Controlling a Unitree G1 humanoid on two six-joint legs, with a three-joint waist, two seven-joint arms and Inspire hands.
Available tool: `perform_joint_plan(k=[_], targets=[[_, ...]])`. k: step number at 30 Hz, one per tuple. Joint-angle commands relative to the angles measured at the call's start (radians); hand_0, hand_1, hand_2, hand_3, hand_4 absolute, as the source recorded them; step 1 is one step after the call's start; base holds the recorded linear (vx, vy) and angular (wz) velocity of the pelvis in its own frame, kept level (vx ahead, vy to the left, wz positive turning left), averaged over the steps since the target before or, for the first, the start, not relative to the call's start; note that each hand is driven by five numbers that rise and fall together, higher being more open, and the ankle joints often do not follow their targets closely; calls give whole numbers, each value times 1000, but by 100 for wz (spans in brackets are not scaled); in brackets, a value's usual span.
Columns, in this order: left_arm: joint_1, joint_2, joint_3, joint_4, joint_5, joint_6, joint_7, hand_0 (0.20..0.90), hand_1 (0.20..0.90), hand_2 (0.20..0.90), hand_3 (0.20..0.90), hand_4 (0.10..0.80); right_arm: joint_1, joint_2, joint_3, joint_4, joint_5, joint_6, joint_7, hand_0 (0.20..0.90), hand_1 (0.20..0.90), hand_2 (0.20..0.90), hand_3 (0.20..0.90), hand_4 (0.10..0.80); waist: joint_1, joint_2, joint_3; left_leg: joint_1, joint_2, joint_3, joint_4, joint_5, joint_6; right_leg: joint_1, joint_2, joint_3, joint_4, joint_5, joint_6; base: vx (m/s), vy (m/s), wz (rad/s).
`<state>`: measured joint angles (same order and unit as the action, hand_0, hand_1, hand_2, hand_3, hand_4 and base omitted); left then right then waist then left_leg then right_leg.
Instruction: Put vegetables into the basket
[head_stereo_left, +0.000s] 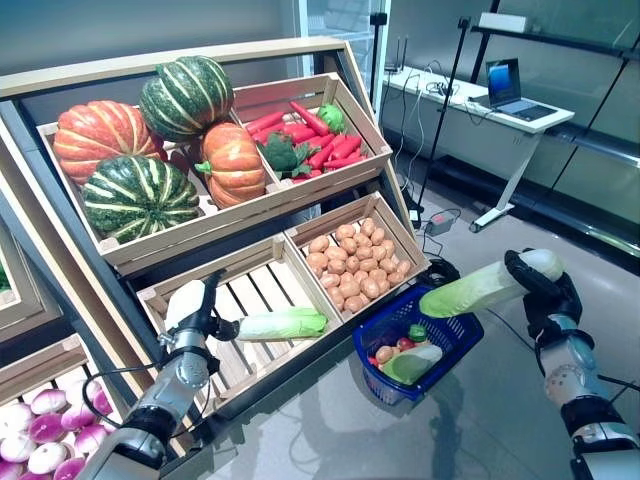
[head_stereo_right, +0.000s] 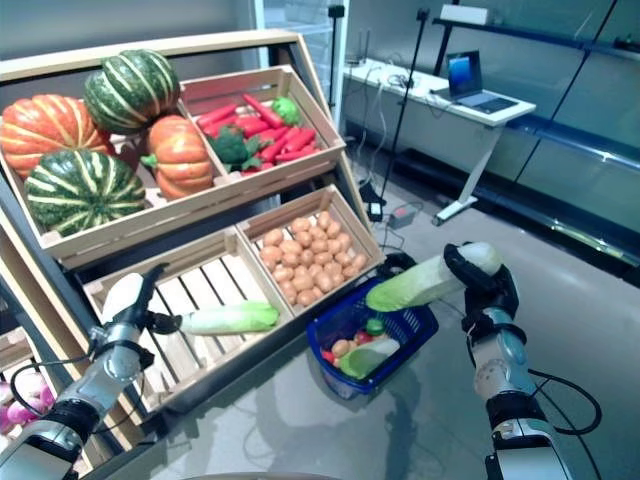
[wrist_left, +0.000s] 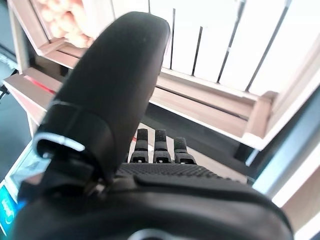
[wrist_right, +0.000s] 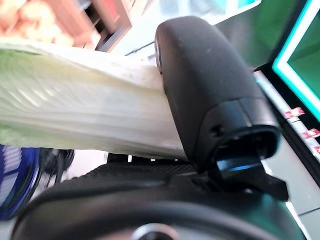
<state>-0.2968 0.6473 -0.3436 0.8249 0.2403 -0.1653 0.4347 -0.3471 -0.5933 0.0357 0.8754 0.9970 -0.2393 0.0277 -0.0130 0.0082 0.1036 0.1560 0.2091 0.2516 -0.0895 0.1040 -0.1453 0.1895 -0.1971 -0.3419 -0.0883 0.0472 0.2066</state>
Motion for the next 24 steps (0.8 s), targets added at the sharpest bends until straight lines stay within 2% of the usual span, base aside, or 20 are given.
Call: perform_joint_plan(k=[1,4,6,10,12,13,18,24], targets=[[-316,102,-38,0,-10,-95,98,900,900,900,900,800,-359,-139,22,40,-42,-72,-20,300,300,300,300,400,27,17,81,-35,-6,-43,34,-69,-9,-89,7,-12,150,-88,-81,-426,11,-7],[-449,114,-81,44,-55,-112,141,900,900,900,900,800,-514,-182,67,123,-48,-82,-19,300,300,300,300,400,23,41,169,-137,-4,-62,84,-57,-20,-196,-9,-17,224,-101,-94,-411,58,4],[-549,116,-114,80,-97,-125,184,900,900,900,900,800,-634,-204,121,196,-41,-107,-12,300,300,300,300,400,20,64,249,-248,-12,-76,159,-58,-24,-318,-41,-5,325,-114,-98,-381,115,1],[-604,116,-131,92,-110,-120,205,900,900,900,900,800,-698,-195,158,225,-29,-114,-29,300,300,300,300,400,20,71,286,-334,-17,-82,237,-74,-23,-413,-62,11,414,-134,-106,-147,52,1],[-660,121,-144,86,-126,-110,213,900,900,900,900,800,-748,-181,183,227,-8,-126,-47,300,300,300,300,400,21,72,324,-434,-15,-85,347,-105,-23,-512,-87,24,518,-163,-116,-152,41,4],[-692,129,-155,73,-124,-105,221,900,900,900,900,800,-765,-173,190,219,4,-139,-47,300,300,300,300,400,22,75,340,-471,-14,-94,402,-136,-25,-554,-102,38,586,-196,-111,-79,23,-1],[-773,144,-192,38,-133,-85,246,900,900,900,900,800,-810,-165,213,208,-4,-160,-66,300,300,300,300,400,29,71,383,-599,-4,-107,563,-201,-17,-680,-151,69,762,-255,-110,-83,0,11],[-823,157,-222,10,-137,-81,261,900,900,900,900,800,-883,-165,250,224,-22,-159,-58,300,300,300,300,400,37,75,412,-700,15,-114,655,-231,-20,-787,-179,106,877,-292,-104,-57,18,7]])
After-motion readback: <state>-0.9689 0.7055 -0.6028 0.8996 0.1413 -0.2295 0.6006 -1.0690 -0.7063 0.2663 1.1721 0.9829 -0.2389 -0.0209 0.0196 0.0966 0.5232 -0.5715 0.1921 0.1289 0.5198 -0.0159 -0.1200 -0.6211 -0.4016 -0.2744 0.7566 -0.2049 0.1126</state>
